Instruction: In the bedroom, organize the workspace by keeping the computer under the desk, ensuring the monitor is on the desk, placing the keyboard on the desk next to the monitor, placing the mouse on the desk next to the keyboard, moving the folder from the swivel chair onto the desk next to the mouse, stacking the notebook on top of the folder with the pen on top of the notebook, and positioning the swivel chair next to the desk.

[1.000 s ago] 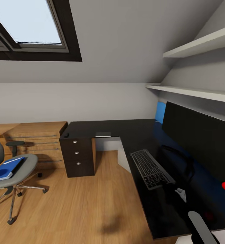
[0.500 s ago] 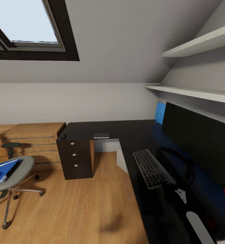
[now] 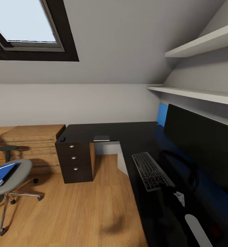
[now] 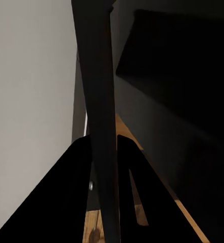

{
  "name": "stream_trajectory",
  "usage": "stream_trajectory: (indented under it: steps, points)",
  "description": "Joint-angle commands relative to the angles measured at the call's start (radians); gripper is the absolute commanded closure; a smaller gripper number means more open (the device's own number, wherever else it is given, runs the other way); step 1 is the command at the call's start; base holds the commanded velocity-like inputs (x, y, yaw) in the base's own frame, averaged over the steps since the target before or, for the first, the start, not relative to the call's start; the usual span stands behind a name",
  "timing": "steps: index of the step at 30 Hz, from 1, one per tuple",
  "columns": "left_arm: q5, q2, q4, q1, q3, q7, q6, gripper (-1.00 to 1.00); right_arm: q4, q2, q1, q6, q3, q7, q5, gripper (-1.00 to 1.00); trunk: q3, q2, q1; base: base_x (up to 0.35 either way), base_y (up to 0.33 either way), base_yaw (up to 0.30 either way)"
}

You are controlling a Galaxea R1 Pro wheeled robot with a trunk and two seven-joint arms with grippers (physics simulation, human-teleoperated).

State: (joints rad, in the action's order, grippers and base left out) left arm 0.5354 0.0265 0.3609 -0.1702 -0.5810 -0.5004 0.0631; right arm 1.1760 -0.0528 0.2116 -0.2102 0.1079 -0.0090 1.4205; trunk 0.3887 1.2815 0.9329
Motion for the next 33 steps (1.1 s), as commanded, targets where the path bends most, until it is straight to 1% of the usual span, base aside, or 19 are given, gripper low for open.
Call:
stream_trajectory:
  steps: [1,10,11,13,19,23,27,33]
  points:
    - [0.011,0.000,0.000,-0.001,-0.008,-0.006,0.006,-1.00,-0.001,0.000,0.000,-0.006,0.001,-0.020,0.000,1.00,0.001,0.001,0.000,0.020,-0.017,0.000]
    - [0.011,0.000,0.000,-0.001,-0.007,-0.007,0.004,-1.00,0.004,0.001,0.000,-0.010,0.002,-0.019,0.009,1.00,0.001,0.001,0.000,0.004,-0.004,0.000]
    - [0.011,0.000,0.000,-0.001,-0.007,-0.007,0.004,-1.00,0.013,0.002,0.000,-0.012,0.000,-0.019,0.065,1.00,0.001,0.001,0.000,0.000,0.000,0.000]
    - [0.011,0.000,0.000,-0.001,-0.007,-0.007,0.004,-1.00,0.015,0.002,0.000,-0.012,0.000,-0.020,0.083,1.00,0.001,0.001,0.000,0.000,0.000,0.000]
    - [0.012,0.000,0.000,0.000,-0.007,-0.009,0.004,-1.00,0.020,0.001,0.000,-0.022,0.003,-0.020,0.090,1.00,0.001,0.001,0.000,0.000,-0.030,0.000]
    - [0.012,-0.006,0.000,-0.001,-0.006,-0.009,0.004,-1.00,0.020,0.001,0.000,-0.030,0.003,-0.020,0.090,1.00,0.001,0.001,0.000,0.000,-0.021,0.000]
    - [0.012,-0.013,0.000,0.000,-0.004,-0.010,0.006,-1.00,0.019,0.001,0.000,-0.031,0.001,-0.020,0.090,1.00,0.001,0.001,0.000,0.000,-0.141,0.000]
    - [0.012,-0.014,0.000,-0.001,-0.003,-0.010,0.006,-1.00,0.019,0.000,0.000,-0.033,0.000,-0.020,0.089,1.00,0.001,0.001,0.000,0.000,-0.006,0.000]
